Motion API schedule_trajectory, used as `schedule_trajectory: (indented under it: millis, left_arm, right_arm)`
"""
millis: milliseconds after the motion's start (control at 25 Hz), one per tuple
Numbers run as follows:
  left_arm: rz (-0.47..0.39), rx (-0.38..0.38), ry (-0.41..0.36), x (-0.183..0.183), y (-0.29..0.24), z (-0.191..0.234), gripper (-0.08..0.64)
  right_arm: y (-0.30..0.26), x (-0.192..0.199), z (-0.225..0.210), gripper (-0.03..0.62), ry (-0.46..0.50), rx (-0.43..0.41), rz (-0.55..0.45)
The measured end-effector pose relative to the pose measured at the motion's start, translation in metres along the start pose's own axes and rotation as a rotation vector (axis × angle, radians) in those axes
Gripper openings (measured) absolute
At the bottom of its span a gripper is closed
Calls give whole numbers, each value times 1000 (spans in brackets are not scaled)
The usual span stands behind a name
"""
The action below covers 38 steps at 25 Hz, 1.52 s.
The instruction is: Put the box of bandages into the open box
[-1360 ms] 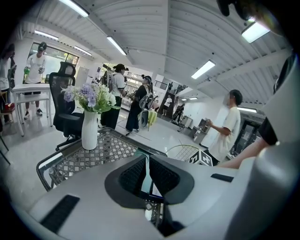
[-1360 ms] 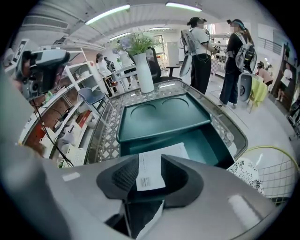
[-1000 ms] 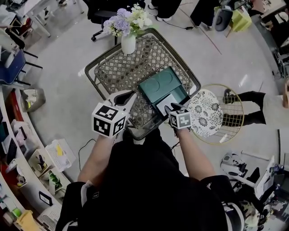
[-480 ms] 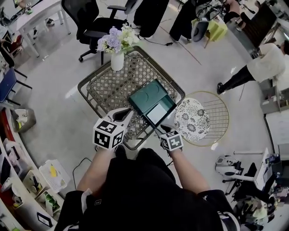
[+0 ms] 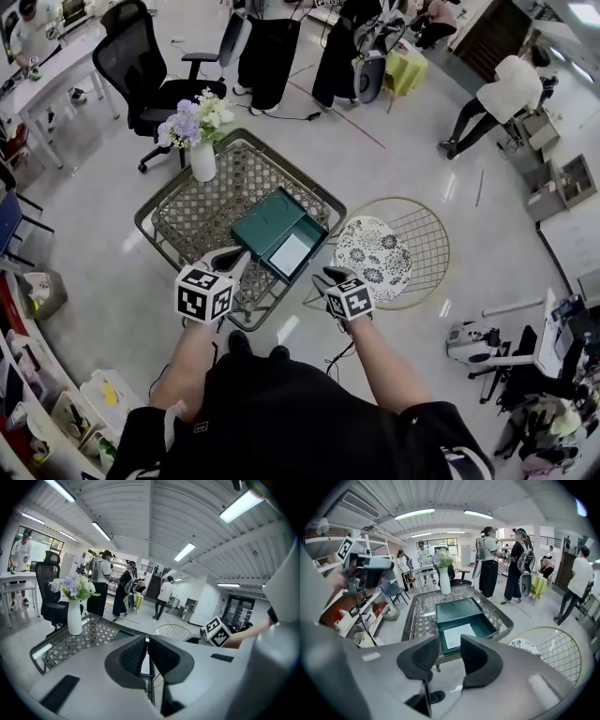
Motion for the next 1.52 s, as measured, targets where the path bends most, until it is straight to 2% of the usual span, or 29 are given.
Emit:
schedule_trajectory:
  millis: [240, 360, 640, 840, 1080, 1200, 1320, 1520]
  left_arm:
    - [-25, -54, -73, -27, 3, -27, 28]
    - [-28, -75, -98, -35, 6, -38, 28]
    - [-130, -20, -141, -73, 13, -83, 28]
    - [-168, 17, -216, -109, 15, -86, 25]
    - [-212, 5, -322, -145, 35, -92, 20]
    - [-237, -6, -322, -146, 43, -88, 20]
    - [-215, 1, -334, -144, 40, -82, 15]
    - [-215, 43, -373, -169, 38, -79, 13]
  right_arm:
    - [54, -58, -36, 150, -93, -38, -238]
    - [79, -80, -41, 149, -147, -88, -343]
    - [147, -120, -41, 99, -163, -140, -566]
    - [183, -132, -30, 36, -129, -181, -641]
    - [220, -147, -22, 14, -176, -134, -794]
    - [227, -147, -18, 11, -199, -121, -814]
    - [226, -148, -21, 10, -237, -122, -819]
    - [234, -179, -29, 9, -208, -71, -876]
Point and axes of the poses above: the fingertips, and each gripper's own axes: y backward along the fingers, z to its left, x out of its underside, the point moved 5 cm from there along y, backward along the fingers, and after that the axes turned 12 degrees about x, right-handed, at the moved point
